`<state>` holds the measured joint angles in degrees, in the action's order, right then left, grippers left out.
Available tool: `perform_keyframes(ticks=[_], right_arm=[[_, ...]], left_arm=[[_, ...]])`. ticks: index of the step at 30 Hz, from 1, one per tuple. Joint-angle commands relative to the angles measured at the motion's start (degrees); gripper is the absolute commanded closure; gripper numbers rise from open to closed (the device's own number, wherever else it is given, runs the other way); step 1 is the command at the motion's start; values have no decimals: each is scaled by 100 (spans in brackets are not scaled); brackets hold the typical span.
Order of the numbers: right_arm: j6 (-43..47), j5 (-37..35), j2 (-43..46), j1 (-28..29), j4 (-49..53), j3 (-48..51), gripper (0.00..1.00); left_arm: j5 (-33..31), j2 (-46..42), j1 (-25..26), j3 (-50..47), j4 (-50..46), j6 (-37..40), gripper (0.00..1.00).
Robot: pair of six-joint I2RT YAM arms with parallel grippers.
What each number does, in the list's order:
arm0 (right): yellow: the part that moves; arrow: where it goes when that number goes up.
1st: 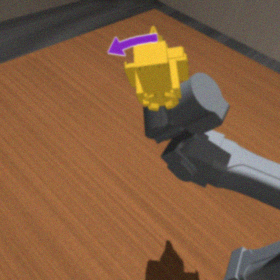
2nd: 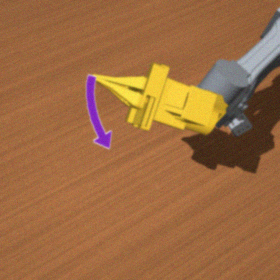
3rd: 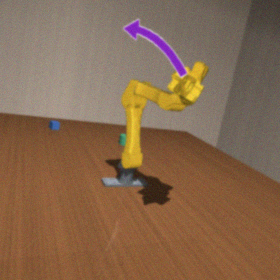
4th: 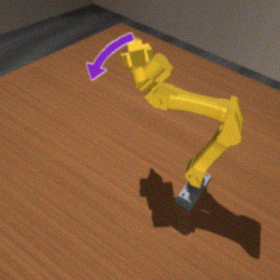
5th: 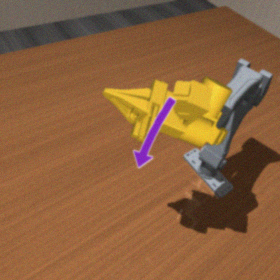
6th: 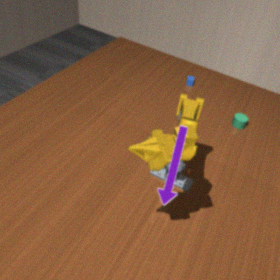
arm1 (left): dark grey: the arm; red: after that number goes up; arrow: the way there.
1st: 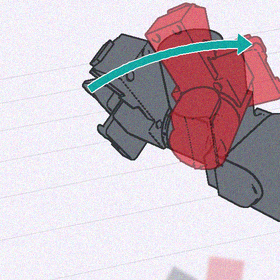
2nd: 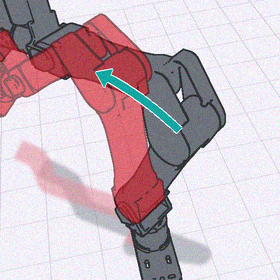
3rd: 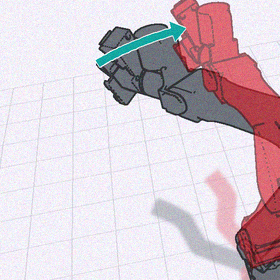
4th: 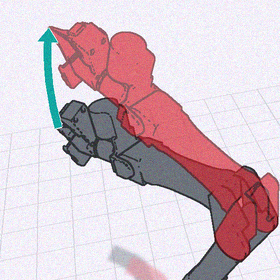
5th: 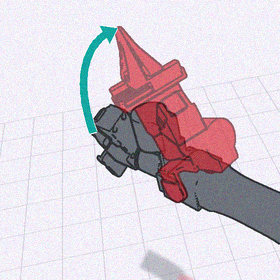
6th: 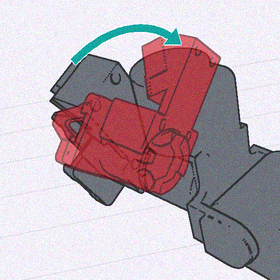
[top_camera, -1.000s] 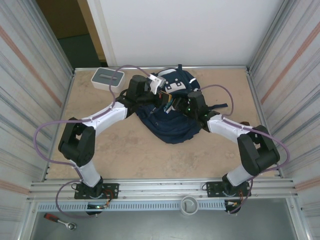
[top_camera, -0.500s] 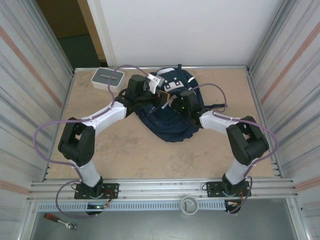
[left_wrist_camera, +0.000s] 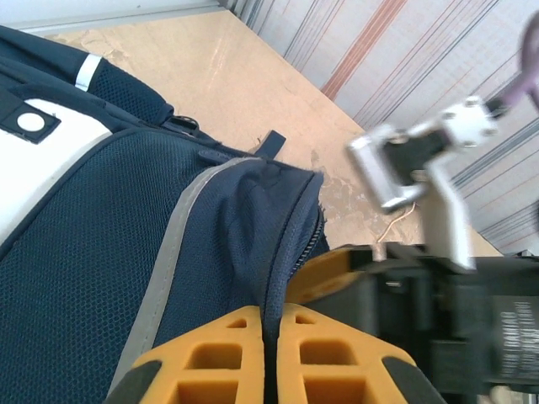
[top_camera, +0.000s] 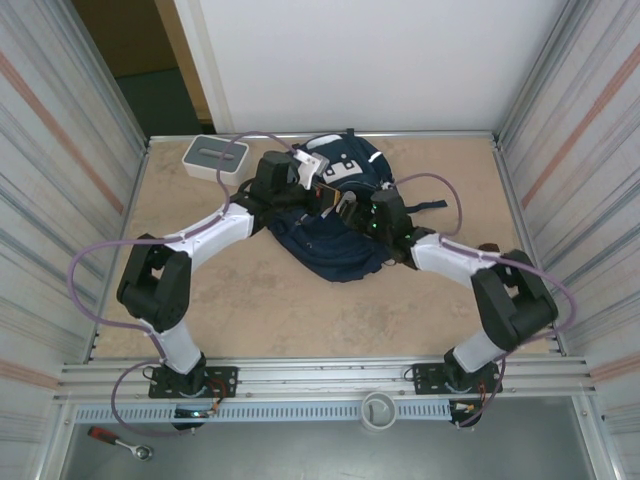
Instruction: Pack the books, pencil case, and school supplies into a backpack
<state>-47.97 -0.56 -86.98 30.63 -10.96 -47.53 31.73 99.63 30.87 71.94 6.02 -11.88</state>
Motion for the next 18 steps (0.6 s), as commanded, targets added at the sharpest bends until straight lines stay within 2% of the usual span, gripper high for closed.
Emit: perform_keyframes(ticks=[1, 4, 6, 10, 14, 18], right_arm=[[562, -379, 838, -48, 936, 310, 45], [807, -874, 1552, -168, 1528, 601, 43], [819, -942, 1977, -432, 1686, 820, 42], [685, -700, 2577, -1119, 1703, 1133, 40], [869, -494, 2630, -1297, 1651, 1015, 38], [1138, -164, 2303, -1103, 1468, 727, 38]], left_arm=[[176, 30, 99, -116, 303, -19, 99], [88, 204, 252, -241, 385, 33, 94], [31, 342, 382, -321, 431, 79, 90], [-45, 526, 657, -339, 98, 444, 67], [-267, 123, 841, -604, -199, 1077, 48], [-538, -483, 826, -981, -120, 1355, 38]])
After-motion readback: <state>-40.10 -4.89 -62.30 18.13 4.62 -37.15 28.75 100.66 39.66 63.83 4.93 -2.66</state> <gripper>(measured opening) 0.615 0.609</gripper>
